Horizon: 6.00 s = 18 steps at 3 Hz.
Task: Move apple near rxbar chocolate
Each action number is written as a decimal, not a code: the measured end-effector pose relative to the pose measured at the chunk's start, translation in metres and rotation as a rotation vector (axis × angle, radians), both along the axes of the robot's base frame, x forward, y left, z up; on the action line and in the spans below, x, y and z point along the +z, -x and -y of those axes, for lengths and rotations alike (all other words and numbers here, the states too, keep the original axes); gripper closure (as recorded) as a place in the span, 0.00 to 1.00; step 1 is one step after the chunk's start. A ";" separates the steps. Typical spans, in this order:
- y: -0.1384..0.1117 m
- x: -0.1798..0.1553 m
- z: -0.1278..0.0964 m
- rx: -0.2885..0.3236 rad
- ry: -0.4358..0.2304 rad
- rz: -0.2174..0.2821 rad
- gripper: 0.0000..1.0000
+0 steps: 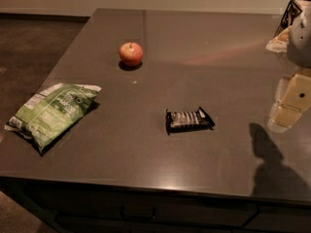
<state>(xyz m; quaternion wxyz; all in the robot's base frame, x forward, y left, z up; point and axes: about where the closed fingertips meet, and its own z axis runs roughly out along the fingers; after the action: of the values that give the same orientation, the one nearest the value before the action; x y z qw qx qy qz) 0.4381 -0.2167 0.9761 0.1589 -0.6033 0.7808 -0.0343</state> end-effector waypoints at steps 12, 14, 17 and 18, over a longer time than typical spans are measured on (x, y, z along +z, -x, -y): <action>-0.334 -0.111 -0.289 -0.167 -0.372 0.135 0.42; -0.277 -0.062 -0.256 -0.076 -0.380 0.101 0.88; -0.163 -0.081 -0.152 0.011 -0.430 0.047 1.00; -0.146 -0.101 -0.130 0.072 -0.463 0.046 1.00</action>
Offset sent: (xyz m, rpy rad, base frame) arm 0.0139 0.0192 -0.0162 0.0479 0.0475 0.0031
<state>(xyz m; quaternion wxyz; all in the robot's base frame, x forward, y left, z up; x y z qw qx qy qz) 0.5839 -0.0872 0.8747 0.3120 -0.5774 0.7418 0.1377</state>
